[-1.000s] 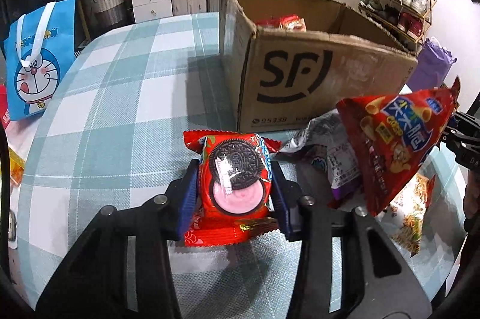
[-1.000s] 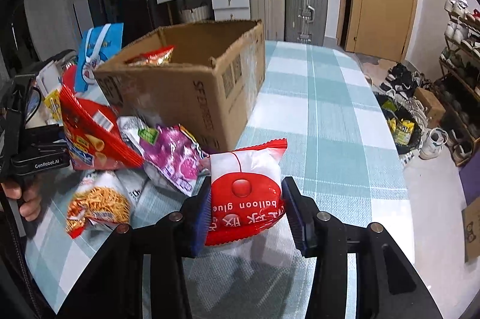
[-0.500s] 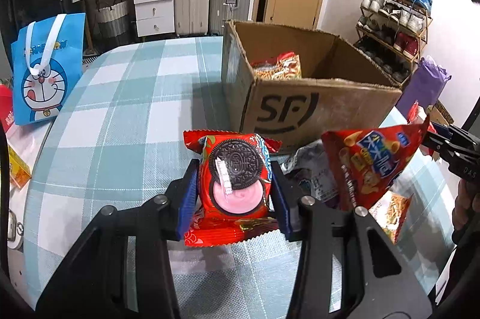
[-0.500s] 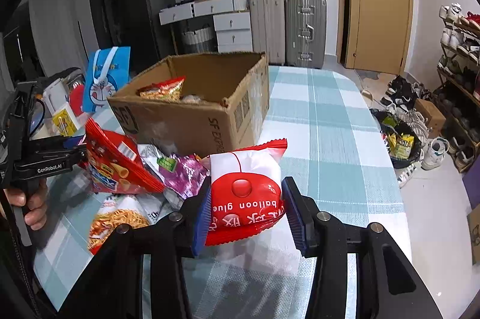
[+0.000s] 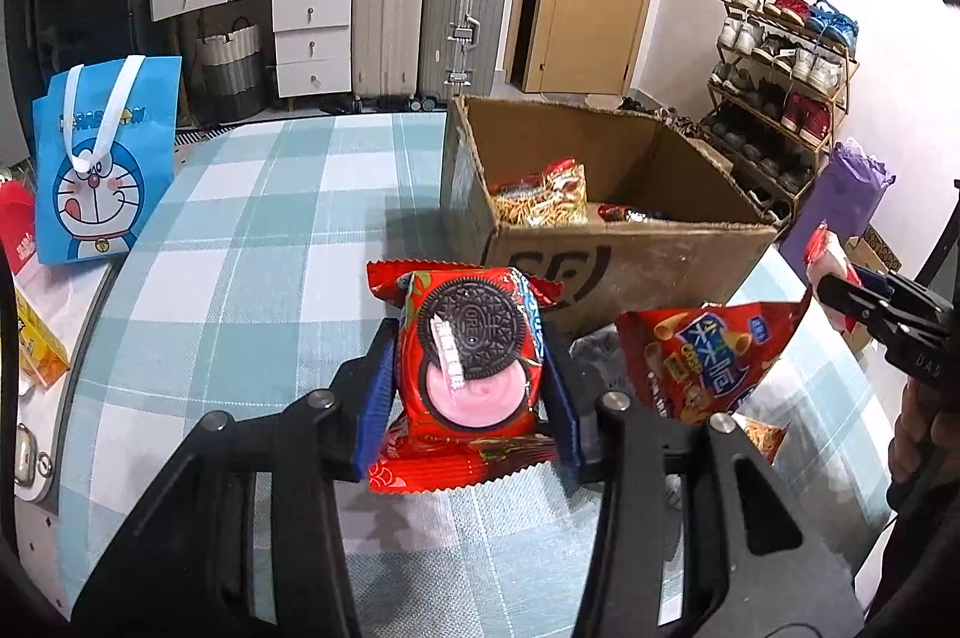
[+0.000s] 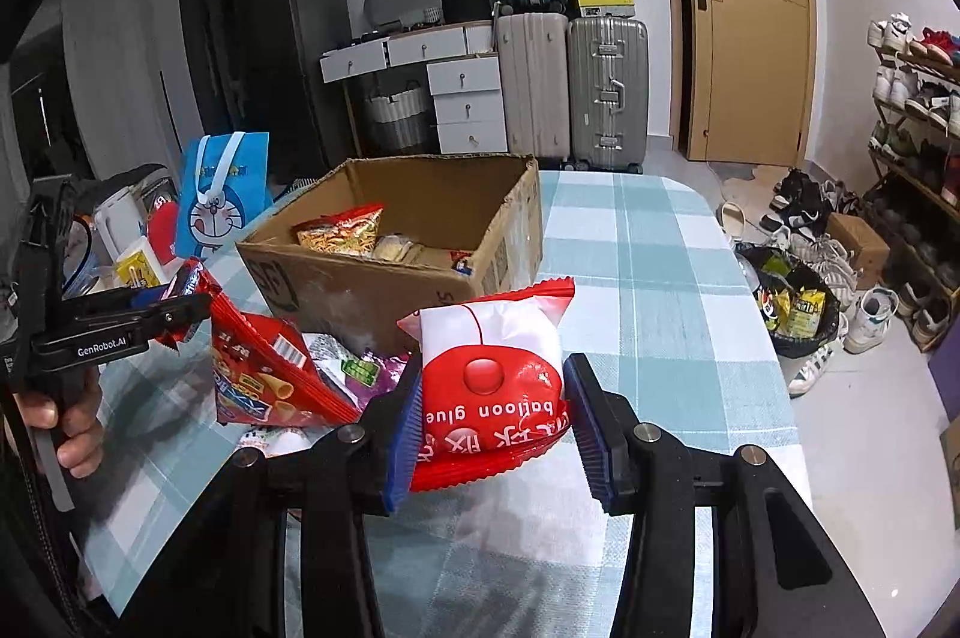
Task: Organize snacks
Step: 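Carry both red packs into the cardboard box and open both grippers, then move both tools back over the remaining snack pile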
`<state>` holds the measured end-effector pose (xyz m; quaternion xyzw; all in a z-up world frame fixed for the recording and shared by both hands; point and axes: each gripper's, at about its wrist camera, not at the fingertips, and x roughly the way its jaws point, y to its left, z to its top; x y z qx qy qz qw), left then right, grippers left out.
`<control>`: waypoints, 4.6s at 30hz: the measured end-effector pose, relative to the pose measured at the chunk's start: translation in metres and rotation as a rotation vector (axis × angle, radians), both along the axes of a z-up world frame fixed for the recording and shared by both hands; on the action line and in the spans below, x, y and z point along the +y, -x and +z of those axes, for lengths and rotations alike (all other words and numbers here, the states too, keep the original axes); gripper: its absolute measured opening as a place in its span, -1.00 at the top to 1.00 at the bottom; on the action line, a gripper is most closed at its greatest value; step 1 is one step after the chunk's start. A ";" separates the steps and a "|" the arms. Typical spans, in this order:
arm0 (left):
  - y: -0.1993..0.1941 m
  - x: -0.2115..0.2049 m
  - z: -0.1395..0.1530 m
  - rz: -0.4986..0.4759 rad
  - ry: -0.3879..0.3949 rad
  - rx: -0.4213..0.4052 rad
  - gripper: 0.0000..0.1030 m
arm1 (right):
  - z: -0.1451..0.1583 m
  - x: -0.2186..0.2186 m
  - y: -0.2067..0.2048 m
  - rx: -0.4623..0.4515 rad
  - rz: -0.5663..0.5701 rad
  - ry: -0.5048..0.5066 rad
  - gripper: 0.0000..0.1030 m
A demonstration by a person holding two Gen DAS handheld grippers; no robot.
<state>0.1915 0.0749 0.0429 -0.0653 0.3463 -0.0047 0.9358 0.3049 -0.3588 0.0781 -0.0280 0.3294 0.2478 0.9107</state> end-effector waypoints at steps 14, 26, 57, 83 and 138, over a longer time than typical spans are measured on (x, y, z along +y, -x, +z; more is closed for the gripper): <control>-0.005 -0.015 0.034 -0.036 0.001 -0.062 0.19 | 0.022 0.015 0.004 -0.024 0.029 -0.039 0.11; -0.023 -0.021 0.052 -0.047 -0.013 -0.086 0.19 | 0.037 0.025 -0.010 -0.027 0.018 -0.088 0.11; -0.103 -0.043 0.041 -0.097 -0.034 -0.040 0.19 | 0.032 0.055 -0.061 0.009 0.033 -0.118 0.11; -0.156 -0.061 0.011 -0.131 -0.080 -0.010 0.19 | 0.012 0.088 -0.095 0.044 0.093 -0.115 0.11; -0.009 -0.019 0.001 -0.050 0.014 0.018 -0.98 | -0.013 0.000 -0.010 0.059 0.008 -0.065 -0.99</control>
